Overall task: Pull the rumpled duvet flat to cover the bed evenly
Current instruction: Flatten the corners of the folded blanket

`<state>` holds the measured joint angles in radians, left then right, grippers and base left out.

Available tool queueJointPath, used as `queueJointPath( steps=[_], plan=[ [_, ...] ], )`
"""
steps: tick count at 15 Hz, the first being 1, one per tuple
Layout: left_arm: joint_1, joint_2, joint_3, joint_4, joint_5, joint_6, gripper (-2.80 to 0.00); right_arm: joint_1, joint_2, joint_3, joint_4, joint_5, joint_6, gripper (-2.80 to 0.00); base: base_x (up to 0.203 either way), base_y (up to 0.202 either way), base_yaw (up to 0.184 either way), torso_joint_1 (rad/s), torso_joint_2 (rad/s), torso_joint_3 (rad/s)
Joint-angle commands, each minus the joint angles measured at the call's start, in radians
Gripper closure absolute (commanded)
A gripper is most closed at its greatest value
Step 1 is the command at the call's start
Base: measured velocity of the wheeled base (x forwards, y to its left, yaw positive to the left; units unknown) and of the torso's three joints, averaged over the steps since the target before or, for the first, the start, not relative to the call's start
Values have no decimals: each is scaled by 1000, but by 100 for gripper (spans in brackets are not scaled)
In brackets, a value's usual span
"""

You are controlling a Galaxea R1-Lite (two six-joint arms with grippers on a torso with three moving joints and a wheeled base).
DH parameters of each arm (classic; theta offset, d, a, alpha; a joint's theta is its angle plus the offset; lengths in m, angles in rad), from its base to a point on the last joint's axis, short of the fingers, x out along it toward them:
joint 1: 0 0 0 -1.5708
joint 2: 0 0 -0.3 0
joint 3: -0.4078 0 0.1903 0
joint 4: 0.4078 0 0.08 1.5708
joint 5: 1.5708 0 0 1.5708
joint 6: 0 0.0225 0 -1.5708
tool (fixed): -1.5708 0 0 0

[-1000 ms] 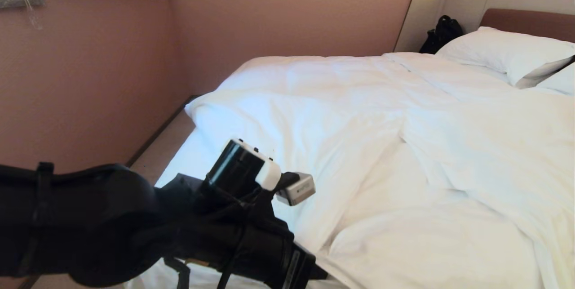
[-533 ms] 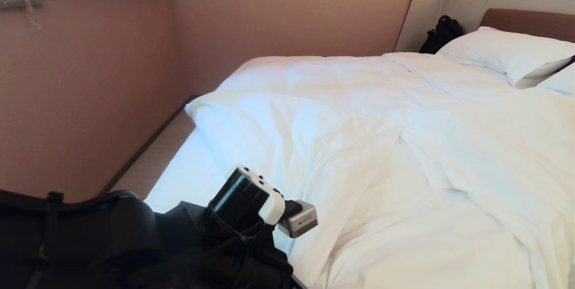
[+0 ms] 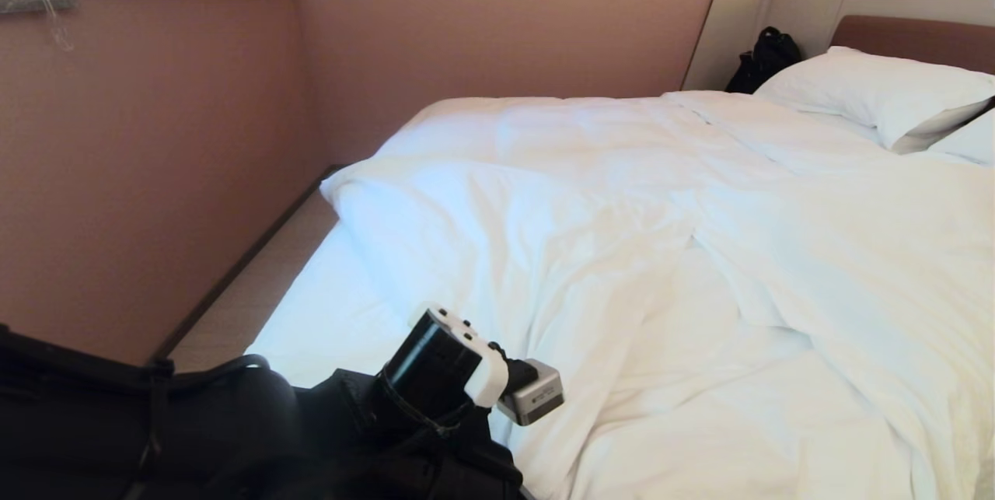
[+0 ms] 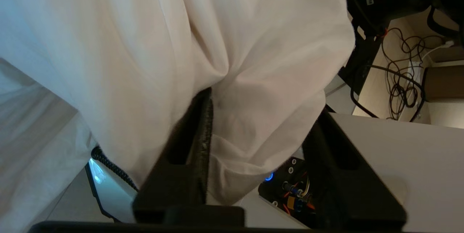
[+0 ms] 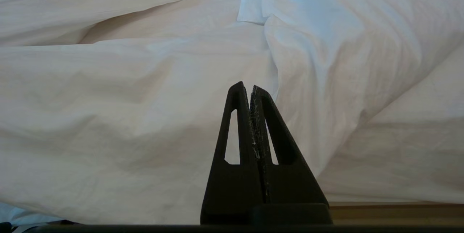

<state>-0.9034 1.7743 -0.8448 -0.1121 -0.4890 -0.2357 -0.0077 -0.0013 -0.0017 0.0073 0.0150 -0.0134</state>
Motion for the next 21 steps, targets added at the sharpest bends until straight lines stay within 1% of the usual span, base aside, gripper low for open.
queueJointPath(
  steps=[1,4,7,9,10,11,14,16,17,18,19,20,21],
  plan=[
    [0,-15,-5,-1,-1,0,-280,0,1,0,0,0,0,0,0,0,0,0,0,0],
    [1,-92,1,-1,0,-4,-280,0,1,0,0,0,0,0,0,0,0,0,0,0],
    [1,-264,3,0,3,-4,-280,0,1,0,-1,0,0,0,0,0,0,0,0,0],
    [14,-372,-6,0,20,-2,-280,0,1,0,0,0,0,0,0,0,0,0,0,0],
    [36,-400,-13,1,57,-2,-280,0,1,0,0,0,0,0,0,0,0,0,0,0],
    [51,-412,-18,-1,108,-3,-280,0,1,0,0,0,0,0,0,0,0,0,0,0],
    [66,-405,-50,-1,294,-28,-280,0,1,0,0,0,0,0,0,0,0,0,0,0],
    [72,-362,-107,-1,500,-58,-280,0,1,0,0,0,0,0,0,0,0,0,0,0],
    [84,-339,-133,-1,537,-64,-280,0,1,0,0,0,0,0,0,0,0,0,0,0],
    [95,-331,-145,-1,544,-66,-166,0,1,0,0,0,0,0,0,0,0,0,0,0],
    [106,-322,-157,0,543,-64,0,0,1,0,0,0,0,0,0,0,0,0,0,0],
    [112,-314,-167,0,541,-60,0,0,1,0,0,0,0,0,0,0,0,0,0,0],
    [119,-291,-200,2,539,-55,0,0,1,0,0,0,0,0,0,0,0,0,0,0]
  ],
)
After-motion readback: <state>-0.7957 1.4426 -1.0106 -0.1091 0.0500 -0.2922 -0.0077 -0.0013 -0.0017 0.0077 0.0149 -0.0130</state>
